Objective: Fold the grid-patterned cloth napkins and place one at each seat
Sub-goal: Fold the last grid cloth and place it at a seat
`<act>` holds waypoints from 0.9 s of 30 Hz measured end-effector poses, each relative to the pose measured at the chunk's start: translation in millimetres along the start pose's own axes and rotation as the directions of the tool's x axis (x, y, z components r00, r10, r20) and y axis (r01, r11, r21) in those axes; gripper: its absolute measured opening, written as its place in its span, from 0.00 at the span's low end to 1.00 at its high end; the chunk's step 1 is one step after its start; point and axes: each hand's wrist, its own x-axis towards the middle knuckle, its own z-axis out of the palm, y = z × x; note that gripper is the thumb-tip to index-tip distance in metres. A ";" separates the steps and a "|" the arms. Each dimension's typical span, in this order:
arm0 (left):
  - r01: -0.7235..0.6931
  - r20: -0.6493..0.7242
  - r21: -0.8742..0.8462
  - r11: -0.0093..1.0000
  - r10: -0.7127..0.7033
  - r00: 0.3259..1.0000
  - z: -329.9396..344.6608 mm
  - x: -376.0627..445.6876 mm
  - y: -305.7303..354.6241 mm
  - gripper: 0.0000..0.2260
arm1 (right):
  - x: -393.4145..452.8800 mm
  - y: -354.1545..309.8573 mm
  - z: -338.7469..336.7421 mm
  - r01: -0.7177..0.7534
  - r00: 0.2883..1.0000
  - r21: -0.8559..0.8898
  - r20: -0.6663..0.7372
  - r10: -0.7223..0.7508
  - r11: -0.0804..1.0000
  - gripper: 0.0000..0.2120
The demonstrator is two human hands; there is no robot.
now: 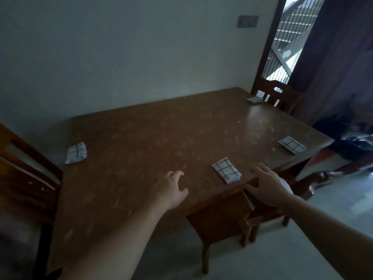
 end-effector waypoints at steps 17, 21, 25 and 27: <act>0.136 -0.092 -0.157 0.978 -0.152 0.984 95.7 91.0 89.8 0.21 | 109.6 74.4 22.8 0.075 0.983 0.026 0.167 -0.078 0.997 0.22; 0.318 -0.046 -0.271 0.909 -0.342 0.938 127.0 111.3 112.6 0.21 | 153.6 94.3 45.8 0.181 0.942 0.063 0.277 -0.192 0.981 0.19; 0.455 0.002 -0.474 0.754 -0.516 0.857 162.4 133.8 134.0 0.18 | 184.4 105.7 77.8 0.194 0.909 0.147 0.344 -0.234 0.970 0.11; 0.472 -0.009 -0.517 0.714 -0.556 0.831 176.9 145.2 139.6 0.18 | 195.8 108.0 91.1 0.124 0.907 0.236 0.368 -0.207 0.964 0.08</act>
